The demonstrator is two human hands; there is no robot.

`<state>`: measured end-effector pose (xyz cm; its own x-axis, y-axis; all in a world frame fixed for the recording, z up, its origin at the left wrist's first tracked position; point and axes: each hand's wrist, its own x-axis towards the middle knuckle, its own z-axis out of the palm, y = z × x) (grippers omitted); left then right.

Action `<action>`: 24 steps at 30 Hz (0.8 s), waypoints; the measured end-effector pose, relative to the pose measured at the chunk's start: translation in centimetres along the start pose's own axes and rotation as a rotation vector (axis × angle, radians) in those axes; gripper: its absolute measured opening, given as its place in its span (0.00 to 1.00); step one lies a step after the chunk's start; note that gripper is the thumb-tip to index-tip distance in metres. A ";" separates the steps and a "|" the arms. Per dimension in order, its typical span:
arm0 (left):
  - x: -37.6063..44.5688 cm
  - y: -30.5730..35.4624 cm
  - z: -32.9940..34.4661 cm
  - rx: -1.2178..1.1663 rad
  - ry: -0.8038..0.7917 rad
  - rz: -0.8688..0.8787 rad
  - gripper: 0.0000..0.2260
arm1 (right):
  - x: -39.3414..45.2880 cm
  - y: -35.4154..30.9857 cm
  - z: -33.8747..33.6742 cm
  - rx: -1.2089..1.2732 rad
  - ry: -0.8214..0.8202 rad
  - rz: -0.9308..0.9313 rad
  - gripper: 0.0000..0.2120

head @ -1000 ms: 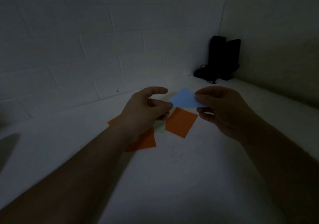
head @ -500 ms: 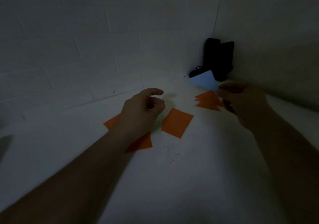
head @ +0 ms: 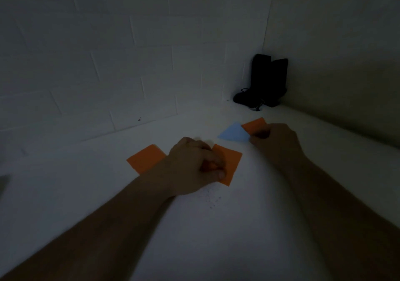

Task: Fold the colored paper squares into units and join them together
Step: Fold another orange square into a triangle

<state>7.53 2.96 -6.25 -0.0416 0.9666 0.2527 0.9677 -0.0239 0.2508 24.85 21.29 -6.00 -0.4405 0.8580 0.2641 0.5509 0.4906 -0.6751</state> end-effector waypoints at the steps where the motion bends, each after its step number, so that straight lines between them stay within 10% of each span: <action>1: 0.0 0.1 0.0 -0.015 0.013 0.017 0.20 | 0.1 0.1 0.0 -0.012 0.001 -0.008 0.11; 9: -0.8 -0.7 -2.5 -0.193 0.222 -0.128 0.11 | 0.1 0.7 -1.4 0.172 0.028 0.021 0.10; 14: -1.0 -1.4 -3.2 -0.238 0.191 -0.303 0.08 | -1.9 -2.3 -0.7 -0.079 -0.274 -0.064 0.16; 18: -1.2 -0.5 -2.9 -0.096 -0.096 -0.243 0.30 | -3.3 -3.6 0.4 -0.224 -0.399 -0.132 0.31; 24: -1.1 0.1 -2.0 -0.044 -0.118 -0.228 0.37 | -3.2 -4.0 0.5 -0.011 -0.444 -0.077 0.14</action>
<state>7.22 1.37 -4.67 -0.2259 0.9713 0.0749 0.9249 0.1897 0.3295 23.66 16.49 -4.50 -0.7407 0.6717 -0.0091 0.5110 0.5545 -0.6568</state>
